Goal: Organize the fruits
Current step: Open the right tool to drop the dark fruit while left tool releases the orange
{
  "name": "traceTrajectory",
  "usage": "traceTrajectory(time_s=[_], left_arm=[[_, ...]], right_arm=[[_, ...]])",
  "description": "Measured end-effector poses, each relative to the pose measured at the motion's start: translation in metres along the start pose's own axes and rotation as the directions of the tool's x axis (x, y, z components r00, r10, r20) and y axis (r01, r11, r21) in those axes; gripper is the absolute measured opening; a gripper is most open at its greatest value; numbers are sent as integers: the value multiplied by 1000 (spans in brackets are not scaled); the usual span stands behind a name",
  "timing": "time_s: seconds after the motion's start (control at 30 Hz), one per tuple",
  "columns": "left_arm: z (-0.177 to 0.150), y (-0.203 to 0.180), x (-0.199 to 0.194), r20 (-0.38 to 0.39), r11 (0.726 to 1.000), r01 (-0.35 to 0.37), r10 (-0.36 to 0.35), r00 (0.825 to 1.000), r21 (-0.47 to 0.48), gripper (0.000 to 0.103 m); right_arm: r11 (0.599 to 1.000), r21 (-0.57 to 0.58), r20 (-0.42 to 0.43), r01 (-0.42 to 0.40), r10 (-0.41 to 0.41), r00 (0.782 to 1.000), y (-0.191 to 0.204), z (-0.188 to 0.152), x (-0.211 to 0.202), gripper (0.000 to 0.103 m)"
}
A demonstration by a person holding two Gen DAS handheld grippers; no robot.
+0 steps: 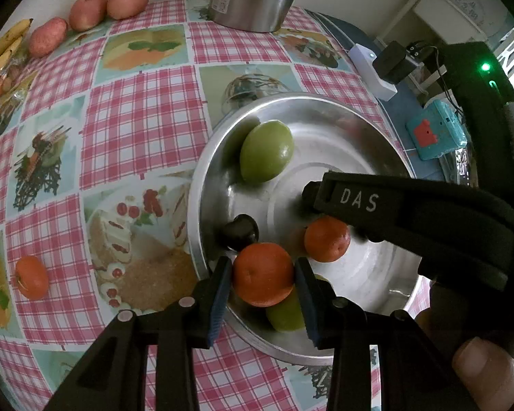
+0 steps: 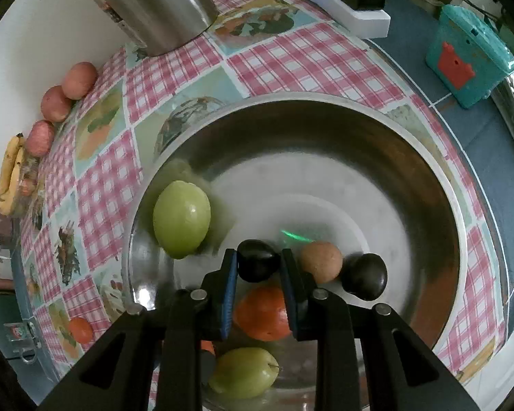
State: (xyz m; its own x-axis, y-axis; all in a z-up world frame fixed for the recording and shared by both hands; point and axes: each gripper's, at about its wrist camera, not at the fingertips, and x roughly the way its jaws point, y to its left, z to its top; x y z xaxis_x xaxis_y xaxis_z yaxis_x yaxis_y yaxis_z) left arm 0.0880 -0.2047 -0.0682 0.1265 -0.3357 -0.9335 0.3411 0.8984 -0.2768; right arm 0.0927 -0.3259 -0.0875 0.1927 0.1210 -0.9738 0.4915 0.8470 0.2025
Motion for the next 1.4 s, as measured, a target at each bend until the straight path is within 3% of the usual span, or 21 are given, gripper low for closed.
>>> traceTrajectory(time_s=[0.27,0.4,0.63,0.73,1.1,1.3,1.4], left_arm=[[0,0,2,-5,1000,6,-6,1000,1,42],[0,-2,4,-8,1000,7,-7,1000,4,42],[0,1,-1,-1,1000,24,-24,1000,-7,47],[0,0,-5,9,1000,21,-21,1000,-2,50],[3,11,-23,58,999,20,-18,998,-37,51],[10,37,-37,106,992,-36,49,993,-119,53],[14,55,-45,132,980,-75,100,986,-183,59]], right_arm=[[1000,6,-9,16,-16,1000,2,1,2,28],[1000,6,-5,11,-11,1000,2,1,1,38],[1000,7,16,10,-10,1000,1,4,-5,39],[1000,10,31,-3,3,1000,1,3,-10,46],[1000,26,89,-7,5,996,-2,5,-28,46],[1000,24,88,-6,4,996,-1,4,-29,45],[1000,14,85,-1,0,996,3,4,-27,45]])
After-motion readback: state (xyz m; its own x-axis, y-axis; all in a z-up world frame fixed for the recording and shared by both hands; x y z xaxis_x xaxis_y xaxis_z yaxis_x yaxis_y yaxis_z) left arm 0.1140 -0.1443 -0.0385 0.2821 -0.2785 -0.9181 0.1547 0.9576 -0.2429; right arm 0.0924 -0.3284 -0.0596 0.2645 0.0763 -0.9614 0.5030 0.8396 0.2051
